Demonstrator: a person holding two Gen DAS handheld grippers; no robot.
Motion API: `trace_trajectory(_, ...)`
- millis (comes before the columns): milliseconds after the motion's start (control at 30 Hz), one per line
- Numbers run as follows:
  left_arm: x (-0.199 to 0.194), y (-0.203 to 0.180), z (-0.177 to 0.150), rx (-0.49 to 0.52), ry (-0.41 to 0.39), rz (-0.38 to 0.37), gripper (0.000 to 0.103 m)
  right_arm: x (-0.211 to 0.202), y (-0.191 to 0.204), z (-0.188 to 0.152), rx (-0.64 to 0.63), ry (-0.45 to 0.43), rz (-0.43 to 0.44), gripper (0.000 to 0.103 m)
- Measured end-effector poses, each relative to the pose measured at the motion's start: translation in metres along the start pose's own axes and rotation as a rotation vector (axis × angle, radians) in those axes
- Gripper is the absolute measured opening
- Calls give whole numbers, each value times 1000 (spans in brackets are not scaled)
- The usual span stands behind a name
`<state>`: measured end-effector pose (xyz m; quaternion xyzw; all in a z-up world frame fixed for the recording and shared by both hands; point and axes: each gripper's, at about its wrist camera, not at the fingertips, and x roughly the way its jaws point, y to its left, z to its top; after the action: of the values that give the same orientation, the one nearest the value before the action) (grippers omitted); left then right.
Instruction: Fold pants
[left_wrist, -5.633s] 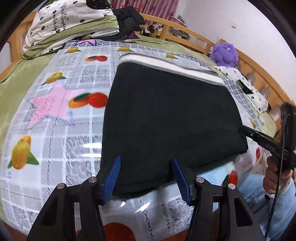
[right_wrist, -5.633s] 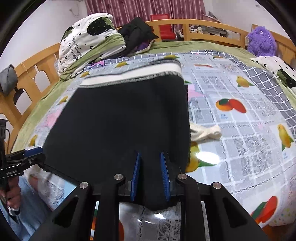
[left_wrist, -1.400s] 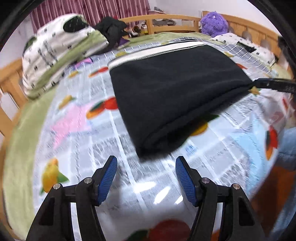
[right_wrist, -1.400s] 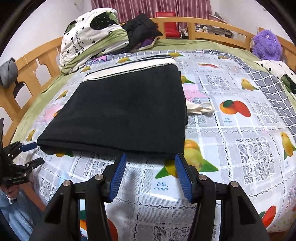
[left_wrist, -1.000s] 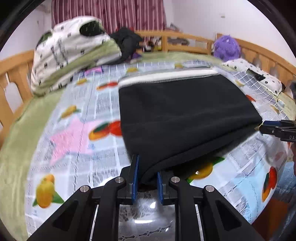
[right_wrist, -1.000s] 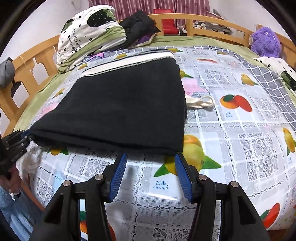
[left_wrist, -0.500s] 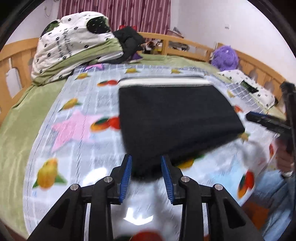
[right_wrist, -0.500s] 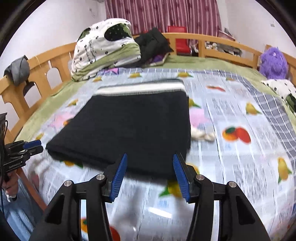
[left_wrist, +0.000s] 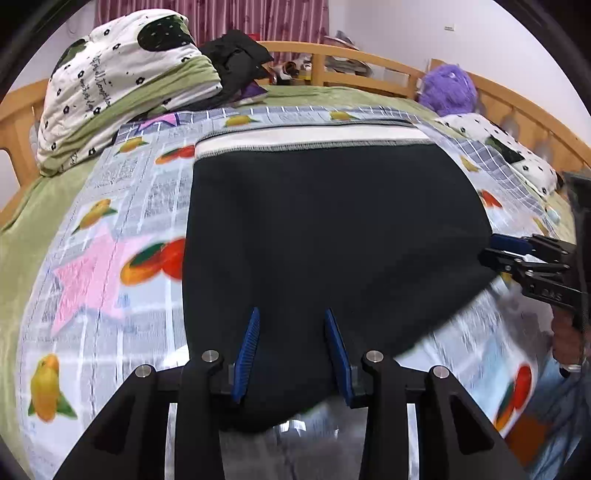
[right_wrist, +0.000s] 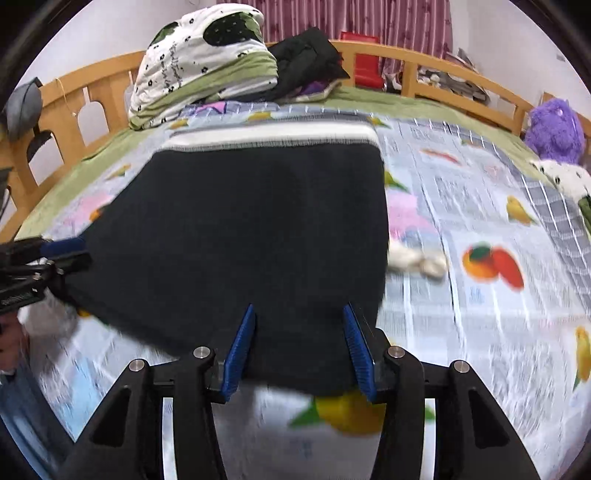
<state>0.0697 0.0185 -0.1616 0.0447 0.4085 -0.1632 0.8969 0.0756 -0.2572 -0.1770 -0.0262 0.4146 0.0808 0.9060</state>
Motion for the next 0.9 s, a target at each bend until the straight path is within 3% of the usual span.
trace_trajectory(133, -16, 7, -8, -9, 0, -36, 36, -14, -8, -8, 58, 4, 4, 48)
trace_trajectory(200, -31, 12, -8, -17, -48, -64, 38, -26, -13, -8, 85, -22, 4, 48)
trace_trajectory(300, -42, 20, -9, -45, -119, -14, 50, -39, -15, 3, 83, -96, -12, 48)
trace_trajectory(367, -31, 24, -9, -67, -72, -1, 50, -34, -16, 10, 113, -118, 3, 49)
trace_trajectory(433, -9, 29, -12, -97, 17, 10, 51, -12, -17, 11, 126, -62, 3, 50)
trace_trajectory(500, -7, 26, -14, -77, 9, 27, 53, 6, -15, 6, 118, -29, -37, 62)
trace_trajectory(633, -9, 29, -10, -100, 18, 12, 54, 5, -29, 5, 204, 2, 26, 62)
trace_trajectory(900, -24, 19, 2, -128, 37, 75, 55, -14, -9, 12, 163, 68, -68, 58)
